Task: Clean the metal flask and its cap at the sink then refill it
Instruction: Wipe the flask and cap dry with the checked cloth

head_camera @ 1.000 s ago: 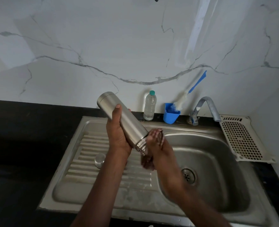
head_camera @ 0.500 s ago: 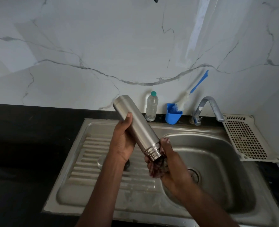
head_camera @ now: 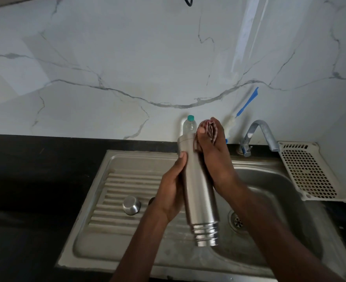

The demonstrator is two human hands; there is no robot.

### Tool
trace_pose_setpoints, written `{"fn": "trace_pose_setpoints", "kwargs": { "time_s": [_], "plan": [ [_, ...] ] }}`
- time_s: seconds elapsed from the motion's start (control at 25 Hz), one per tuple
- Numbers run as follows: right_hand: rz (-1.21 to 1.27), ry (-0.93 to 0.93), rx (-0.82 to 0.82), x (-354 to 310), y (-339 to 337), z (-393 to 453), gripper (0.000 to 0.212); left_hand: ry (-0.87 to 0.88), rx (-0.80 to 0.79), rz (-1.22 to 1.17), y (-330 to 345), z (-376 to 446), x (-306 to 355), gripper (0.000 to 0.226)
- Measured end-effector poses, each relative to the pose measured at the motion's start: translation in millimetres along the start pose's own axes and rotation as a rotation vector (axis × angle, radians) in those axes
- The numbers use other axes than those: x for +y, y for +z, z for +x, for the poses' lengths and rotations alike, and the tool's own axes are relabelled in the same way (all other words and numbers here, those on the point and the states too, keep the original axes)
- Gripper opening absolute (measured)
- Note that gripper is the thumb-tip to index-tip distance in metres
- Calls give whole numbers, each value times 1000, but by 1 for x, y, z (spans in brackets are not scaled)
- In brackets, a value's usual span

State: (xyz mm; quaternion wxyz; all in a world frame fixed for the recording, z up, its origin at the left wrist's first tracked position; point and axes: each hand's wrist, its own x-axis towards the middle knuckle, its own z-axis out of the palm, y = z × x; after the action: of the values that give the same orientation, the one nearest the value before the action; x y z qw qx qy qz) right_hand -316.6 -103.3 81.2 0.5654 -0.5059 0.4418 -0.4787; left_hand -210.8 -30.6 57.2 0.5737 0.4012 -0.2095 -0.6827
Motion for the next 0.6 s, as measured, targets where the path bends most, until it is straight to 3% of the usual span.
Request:
{"fn": "trace_pose_setpoints", "kwargs": {
  "time_s": [0.12,0.24,0.36,0.4,0.48,0.6],
  "plan": [
    [113,148,-21,3,4,1,47,46,75,-38,1,7,0,60],
    [-57,47,-77,26,10,-46,29,83,207,-59,-13,17,8,73],
    [-340,-160,-97,52,9,-84,47,308,450,313,-39,25,-1,58],
    [-471,-247,-81,54,8,-83,56,375,464,394,-42,24,-4,50],
    [-523,-297,-55,43,11,-62,60,376,336,378,-35,14,-9,42],
    [-243,-138,-31,9,16,-25,36,232,177,261,-9,-4,-6,48]
  ]
}}
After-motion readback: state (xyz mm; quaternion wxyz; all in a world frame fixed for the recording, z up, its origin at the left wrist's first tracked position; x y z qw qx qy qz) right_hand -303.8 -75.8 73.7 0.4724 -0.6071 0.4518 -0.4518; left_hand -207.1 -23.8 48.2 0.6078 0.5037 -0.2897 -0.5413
